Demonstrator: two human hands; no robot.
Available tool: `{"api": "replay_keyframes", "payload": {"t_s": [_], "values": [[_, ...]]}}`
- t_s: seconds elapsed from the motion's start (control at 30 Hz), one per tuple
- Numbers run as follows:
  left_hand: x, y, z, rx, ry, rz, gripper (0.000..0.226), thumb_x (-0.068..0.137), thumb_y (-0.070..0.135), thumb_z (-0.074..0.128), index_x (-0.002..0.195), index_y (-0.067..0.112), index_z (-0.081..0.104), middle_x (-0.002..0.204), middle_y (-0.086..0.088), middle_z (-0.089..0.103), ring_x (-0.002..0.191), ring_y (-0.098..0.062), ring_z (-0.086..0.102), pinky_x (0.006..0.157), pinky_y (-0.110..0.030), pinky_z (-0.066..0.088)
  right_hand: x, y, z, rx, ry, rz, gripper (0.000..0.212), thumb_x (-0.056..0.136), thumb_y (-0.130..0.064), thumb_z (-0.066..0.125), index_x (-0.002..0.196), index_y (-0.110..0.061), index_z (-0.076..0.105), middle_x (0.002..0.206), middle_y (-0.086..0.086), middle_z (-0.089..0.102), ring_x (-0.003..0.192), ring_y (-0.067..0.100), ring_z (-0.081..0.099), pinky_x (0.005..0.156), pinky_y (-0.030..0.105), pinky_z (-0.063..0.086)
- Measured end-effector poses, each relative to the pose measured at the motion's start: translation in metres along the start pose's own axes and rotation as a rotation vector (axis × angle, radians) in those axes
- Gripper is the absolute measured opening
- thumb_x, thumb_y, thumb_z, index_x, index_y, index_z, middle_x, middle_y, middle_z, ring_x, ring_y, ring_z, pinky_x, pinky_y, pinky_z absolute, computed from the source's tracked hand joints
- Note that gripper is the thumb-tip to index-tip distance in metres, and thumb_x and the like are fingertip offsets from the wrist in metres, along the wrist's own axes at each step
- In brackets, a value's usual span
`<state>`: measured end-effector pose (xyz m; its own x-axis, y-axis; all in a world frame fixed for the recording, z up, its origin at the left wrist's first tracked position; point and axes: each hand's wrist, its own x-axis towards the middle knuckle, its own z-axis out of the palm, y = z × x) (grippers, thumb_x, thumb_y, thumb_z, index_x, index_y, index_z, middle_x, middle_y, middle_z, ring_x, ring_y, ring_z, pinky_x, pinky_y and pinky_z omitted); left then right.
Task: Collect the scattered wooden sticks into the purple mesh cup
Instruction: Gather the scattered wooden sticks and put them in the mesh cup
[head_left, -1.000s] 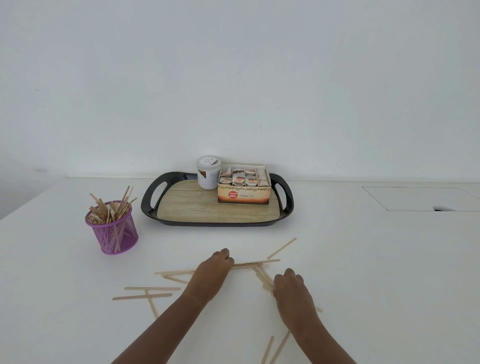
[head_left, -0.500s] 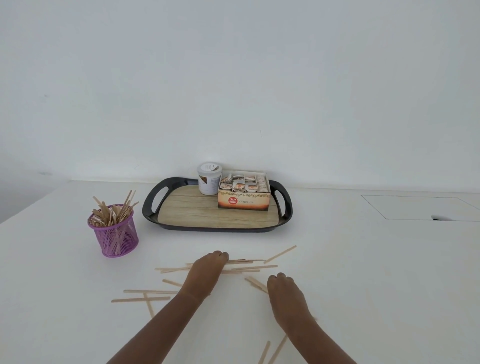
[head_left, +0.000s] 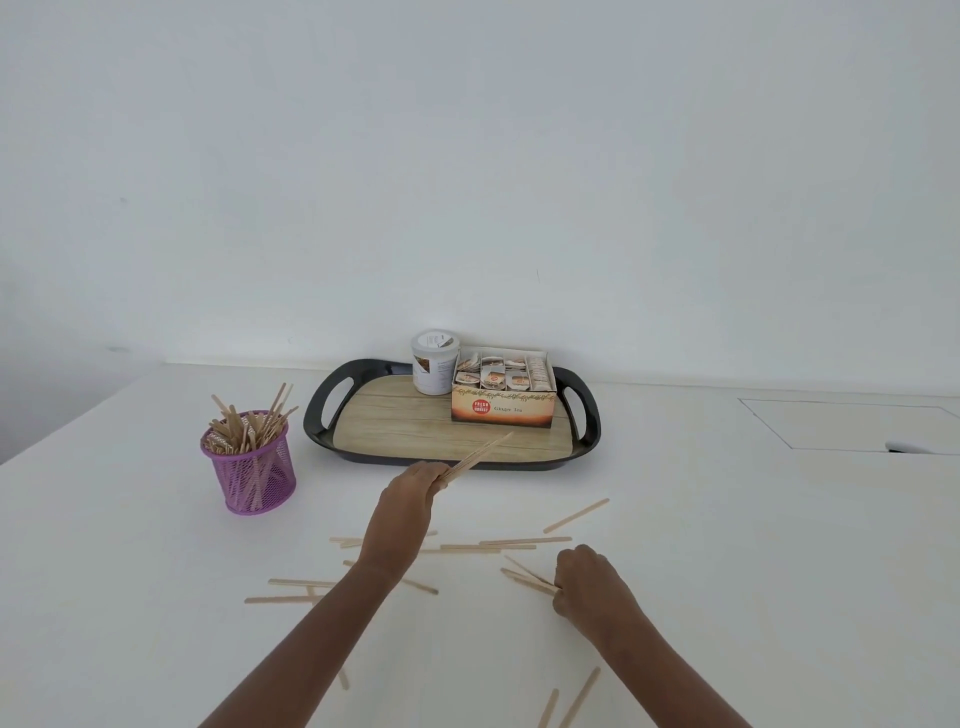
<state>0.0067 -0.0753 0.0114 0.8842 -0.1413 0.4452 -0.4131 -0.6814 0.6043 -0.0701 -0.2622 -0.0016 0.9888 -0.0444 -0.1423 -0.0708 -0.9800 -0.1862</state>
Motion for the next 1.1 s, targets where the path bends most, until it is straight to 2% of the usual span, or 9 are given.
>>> {"api": "replay_keyframes", "payload": {"t_s": [0.1, 0.23, 0.3, 0.37, 0.47, 0.57, 0.77, 0.97, 1.1], "values": [[0.001, -0.001, -0.005, -0.054, 0.024, -0.041, 0.021, 0.093, 0.004, 0.048, 0.108, 0.002, 0.064, 0.098, -0.013, 0.068, 0.087, -0.023, 0.06, 0.073, -0.02, 0.04, 0.0, -0.001, 0.001, -0.025, 0.016, 0.003, 0.029, 0.089, 0.0, 0.041, 0.115, -0.008, 0.051, 0.119, 0.011, 0.052, 0.114, 0.024, 0.051, 0.088, 0.028, 0.043], [0.001, -0.007, -0.012, -0.092, 0.031, -0.08, 0.019, 0.092, 0.002, 0.049, 0.102, 0.0, 0.065, 0.093, -0.014, 0.068, 0.084, -0.025, 0.06, 0.071, -0.022, 0.041, -0.002, 0.002, 0.008, -0.077, 0.075, -0.05, 0.03, 0.087, 0.007, 0.034, 0.093, -0.019, 0.047, 0.091, 0.007, 0.045, 0.097, 0.021, 0.049, 0.075, 0.026, 0.035], [0.0, -0.01, -0.015, -0.102, 0.036, -0.083, 0.017, 0.092, 0.0, 0.049, 0.099, 0.0, 0.065, 0.089, -0.012, 0.068, 0.083, -0.025, 0.06, 0.07, -0.019, 0.039, -0.004, 0.004, 0.01, -0.097, 0.099, -0.076, 0.035, 0.087, 0.006, 0.032, 0.067, -0.022, 0.03, 0.07, -0.001, 0.028, 0.086, 0.017, 0.036, 0.071, 0.023, 0.026], [-0.001, -0.014, -0.019, -0.121, 0.048, -0.088, 0.017, 0.091, 0.0, 0.049, 0.098, -0.001, 0.065, 0.086, -0.008, 0.066, 0.081, -0.023, 0.059, 0.066, -0.014, 0.035, -0.006, 0.006, 0.011, -0.103, 0.096, -0.1, 0.04, 0.088, 0.002, 0.031, 0.059, -0.021, 0.016, 0.066, -0.002, 0.019, 0.084, 0.017, 0.032, 0.071, 0.023, 0.024], [0.0, -0.018, -0.028, -0.175, 0.056, -0.113, 0.018, 0.091, -0.001, 0.049, 0.097, -0.001, 0.066, 0.087, -0.012, 0.068, 0.083, -0.025, 0.061, 0.069, -0.02, 0.04, -0.006, 0.007, 0.009, -0.084, 0.103, -0.126, 0.023, 0.091, -0.002, 0.031, 0.079, -0.021, 0.031, 0.08, -0.001, 0.029, 0.087, 0.018, 0.039, 0.071, 0.023, 0.024], [0.003, -0.023, -0.039, -0.26, 0.086, -0.154, 0.016, 0.09, -0.002, 0.05, 0.095, -0.002, 0.065, 0.085, -0.012, 0.07, 0.084, -0.03, 0.062, 0.073, -0.032, 0.046, -0.004, 0.002, 0.004, -0.076, 0.1, -0.107, 0.033, 0.09, -0.004, 0.032, 0.064, -0.023, 0.026, 0.066, -0.006, 0.022, 0.082, 0.016, 0.035, 0.065, 0.021, 0.025], [0.017, -0.044, -0.066, -0.431, 0.106, -0.24, 0.019, 0.089, -0.008, 0.047, 0.097, -0.003, 0.063, 0.087, -0.006, 0.066, 0.08, -0.013, 0.061, 0.065, 0.0, 0.046, 0.013, -0.033, -0.016, 0.114, 0.181, -0.105, 0.019, 0.091, -0.005, 0.041, 0.075, -0.011, 0.05, 0.069, -0.004, 0.037, 0.07, 0.017, 0.04, 0.056, 0.022, 0.027], [0.022, -0.059, -0.101, -0.638, 0.184, -0.25, 0.019, 0.087, -0.01, 0.049, 0.088, 0.005, 0.062, 0.081, -0.004, 0.065, 0.076, -0.016, 0.062, 0.071, -0.018, 0.051, 0.03, -0.089, -0.037, 0.409, 0.231, -0.197, 0.015, 0.088, -0.003, 0.05, 0.085, 0.0, 0.065, 0.074, 0.004, 0.059, 0.063, 0.016, 0.046, 0.055, 0.02, 0.032], [0.029, -0.068, -0.126, -0.709, 0.261, -0.237, 0.017, 0.088, -0.009, 0.05, 0.096, -0.001, 0.062, 0.075, -0.003, 0.065, 0.064, 0.008, 0.065, 0.06, -0.005, 0.05, 0.041, -0.134, -0.047, 0.616, 0.261, -0.245, 0.013, 0.085, -0.004, 0.053, 0.084, -0.003, 0.067, 0.081, 0.009, 0.071, 0.071, 0.021, 0.059, 0.06, 0.02, 0.039]]}}
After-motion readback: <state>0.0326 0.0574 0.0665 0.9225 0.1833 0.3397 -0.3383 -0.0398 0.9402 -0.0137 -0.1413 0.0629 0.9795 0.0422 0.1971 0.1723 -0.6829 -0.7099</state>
